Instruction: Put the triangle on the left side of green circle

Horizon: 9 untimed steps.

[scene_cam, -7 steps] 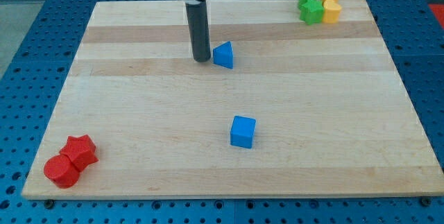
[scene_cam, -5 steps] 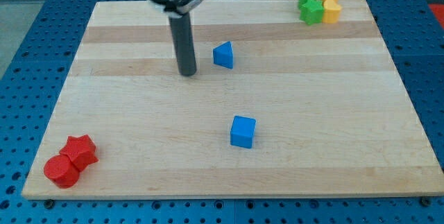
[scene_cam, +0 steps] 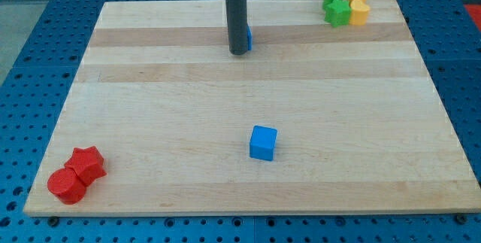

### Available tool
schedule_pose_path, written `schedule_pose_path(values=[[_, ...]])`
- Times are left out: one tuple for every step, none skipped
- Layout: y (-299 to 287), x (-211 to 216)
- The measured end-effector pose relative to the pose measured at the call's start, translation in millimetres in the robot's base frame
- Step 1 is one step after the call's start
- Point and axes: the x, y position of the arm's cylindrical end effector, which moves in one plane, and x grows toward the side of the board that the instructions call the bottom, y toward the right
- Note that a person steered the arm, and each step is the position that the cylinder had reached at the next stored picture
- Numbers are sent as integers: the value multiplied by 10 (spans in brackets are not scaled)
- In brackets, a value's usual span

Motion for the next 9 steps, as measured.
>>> schedule_pose_path(values=[[0,-286],[0,-541],[0,-757],[34,-804],[135,-804],[325,-804],[487,-804],[659,-806],[853,-835]])
